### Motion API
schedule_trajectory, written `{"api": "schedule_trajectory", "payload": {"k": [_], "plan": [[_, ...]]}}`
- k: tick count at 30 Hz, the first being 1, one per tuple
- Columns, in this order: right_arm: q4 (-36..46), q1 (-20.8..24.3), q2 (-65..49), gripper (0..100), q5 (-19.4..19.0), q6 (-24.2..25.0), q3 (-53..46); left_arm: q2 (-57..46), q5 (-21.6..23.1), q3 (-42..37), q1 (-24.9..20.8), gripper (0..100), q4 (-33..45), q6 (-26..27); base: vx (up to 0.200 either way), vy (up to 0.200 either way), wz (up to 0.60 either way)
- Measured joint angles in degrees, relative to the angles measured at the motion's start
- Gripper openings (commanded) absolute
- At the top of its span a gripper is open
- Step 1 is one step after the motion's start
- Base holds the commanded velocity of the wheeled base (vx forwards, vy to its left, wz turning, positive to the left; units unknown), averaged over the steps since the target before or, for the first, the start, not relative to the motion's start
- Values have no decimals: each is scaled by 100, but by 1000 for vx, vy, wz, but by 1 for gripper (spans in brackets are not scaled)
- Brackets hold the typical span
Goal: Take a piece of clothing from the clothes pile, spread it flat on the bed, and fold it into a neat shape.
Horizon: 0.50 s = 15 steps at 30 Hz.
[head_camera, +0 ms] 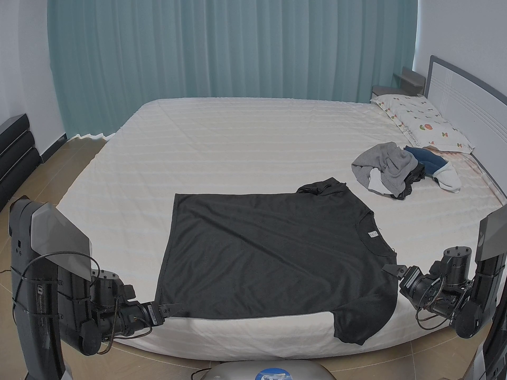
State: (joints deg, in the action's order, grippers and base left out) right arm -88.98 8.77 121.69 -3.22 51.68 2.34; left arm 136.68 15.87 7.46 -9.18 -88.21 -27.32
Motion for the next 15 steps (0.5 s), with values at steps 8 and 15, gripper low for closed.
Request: {"api": "schedule_trajectory", "payload": {"k": [8, 15], "plan": [[0, -1, 9, 100, -1, 0, 0, 89, -83, 295, -66, 100, 232, 1, 0, 0, 0], [2, -12, 45, 100, 11, -11, -9, 98, -110, 268, -77, 0, 232, -5, 0, 0, 0]]}}
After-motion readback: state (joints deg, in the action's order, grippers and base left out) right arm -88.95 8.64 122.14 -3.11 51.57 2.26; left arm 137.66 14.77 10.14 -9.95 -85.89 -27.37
